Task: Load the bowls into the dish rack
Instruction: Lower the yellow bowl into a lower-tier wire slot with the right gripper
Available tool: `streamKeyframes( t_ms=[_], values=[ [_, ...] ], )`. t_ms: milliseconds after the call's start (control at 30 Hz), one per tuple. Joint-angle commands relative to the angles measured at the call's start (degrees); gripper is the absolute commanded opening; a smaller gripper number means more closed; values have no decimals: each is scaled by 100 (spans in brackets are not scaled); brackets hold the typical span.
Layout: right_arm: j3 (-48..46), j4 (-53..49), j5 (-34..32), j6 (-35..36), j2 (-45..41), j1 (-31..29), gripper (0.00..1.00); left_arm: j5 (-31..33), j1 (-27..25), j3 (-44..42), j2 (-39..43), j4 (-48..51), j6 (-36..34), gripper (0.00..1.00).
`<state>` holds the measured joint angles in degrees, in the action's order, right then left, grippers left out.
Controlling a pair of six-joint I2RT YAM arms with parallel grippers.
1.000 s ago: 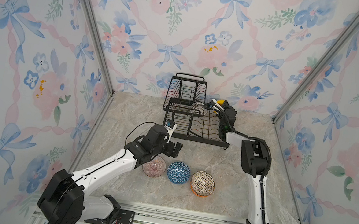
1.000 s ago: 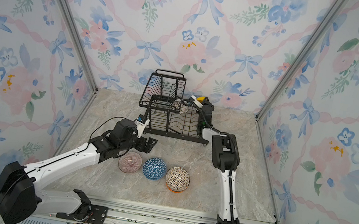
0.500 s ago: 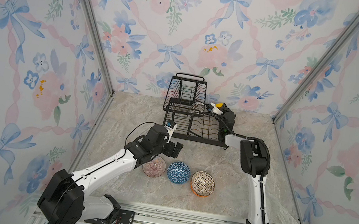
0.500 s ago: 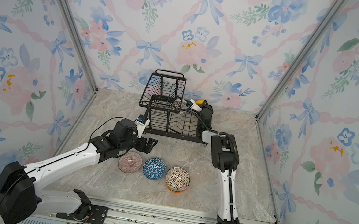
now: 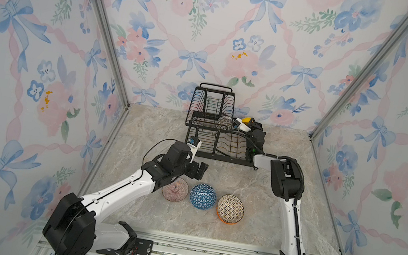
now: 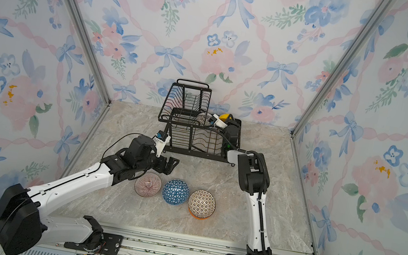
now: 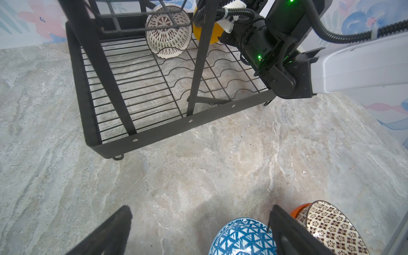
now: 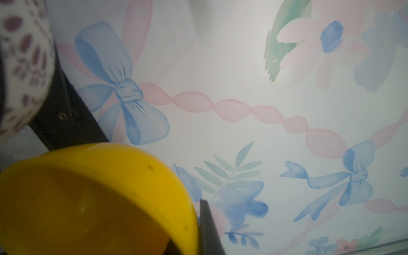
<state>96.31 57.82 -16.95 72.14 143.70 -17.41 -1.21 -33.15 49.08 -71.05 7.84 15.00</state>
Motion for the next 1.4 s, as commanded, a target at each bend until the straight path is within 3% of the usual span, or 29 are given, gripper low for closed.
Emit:
streamKeyframes(
  t_ms=[0,833,1367],
  values=[
    [124,524,-15,100,143,-44,0,-90,45,1,-22,-23,-121,98],
    [116,1087,115,546,286,18,0,-125,45,-18,-51,-53,-118,98],
    [25,241,274,460,249,67,0,-90,49,-52,14,-52,-138,98]
  ],
)
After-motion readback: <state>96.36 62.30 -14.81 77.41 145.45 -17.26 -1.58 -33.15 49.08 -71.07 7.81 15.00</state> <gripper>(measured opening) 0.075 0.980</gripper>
